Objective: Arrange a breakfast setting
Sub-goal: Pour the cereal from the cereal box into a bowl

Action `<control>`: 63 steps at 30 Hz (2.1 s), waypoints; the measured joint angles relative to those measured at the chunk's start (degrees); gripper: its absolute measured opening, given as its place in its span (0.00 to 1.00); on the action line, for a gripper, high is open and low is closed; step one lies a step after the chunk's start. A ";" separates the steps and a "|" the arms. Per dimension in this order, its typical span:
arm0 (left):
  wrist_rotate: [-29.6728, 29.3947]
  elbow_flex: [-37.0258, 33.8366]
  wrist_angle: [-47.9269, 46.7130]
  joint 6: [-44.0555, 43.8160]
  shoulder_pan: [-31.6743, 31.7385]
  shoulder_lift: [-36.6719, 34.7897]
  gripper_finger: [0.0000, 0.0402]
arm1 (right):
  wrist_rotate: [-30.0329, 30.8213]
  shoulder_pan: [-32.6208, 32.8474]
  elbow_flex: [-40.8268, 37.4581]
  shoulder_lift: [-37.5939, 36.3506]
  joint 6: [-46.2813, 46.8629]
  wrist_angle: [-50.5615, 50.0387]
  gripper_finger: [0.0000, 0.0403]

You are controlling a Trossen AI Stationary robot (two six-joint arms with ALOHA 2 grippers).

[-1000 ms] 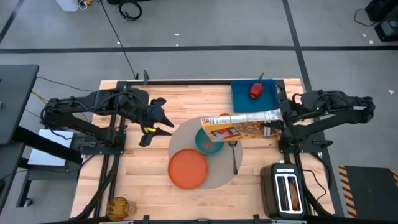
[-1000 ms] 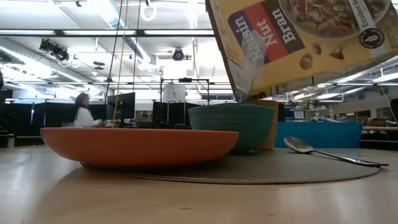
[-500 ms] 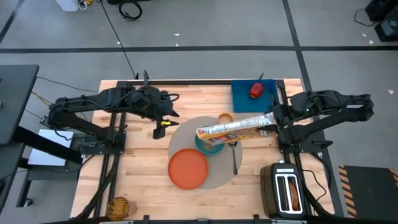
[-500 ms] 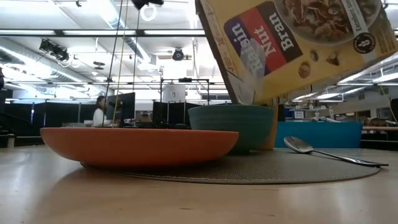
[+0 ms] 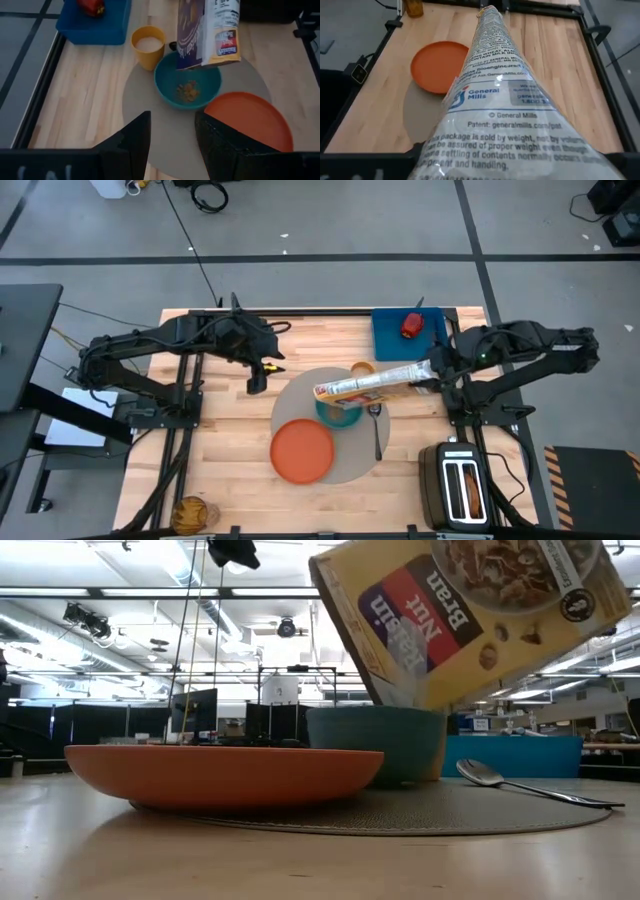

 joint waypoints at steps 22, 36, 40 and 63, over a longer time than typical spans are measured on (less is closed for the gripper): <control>0.09 0.00 0.60 0.02 -0.07 -0.02 0.40 | -1.58 -0.81 2.14 2.72 -3.55 1.15 0.43; 0.06 0.00 0.87 0.09 -0.07 -0.02 0.40 | -1.45 -1.81 2.14 3.94 -5.50 3.15 0.43; 0.08 0.00 0.87 0.28 -0.07 -0.03 0.40 | -2.43 -1.88 2.14 3.96 -5.87 3.79 0.43; 0.09 0.00 0.83 1.67 -0.02 -0.04 0.40 | -3.67 -0.63 3.69 3.72 -6.72 2.55 0.43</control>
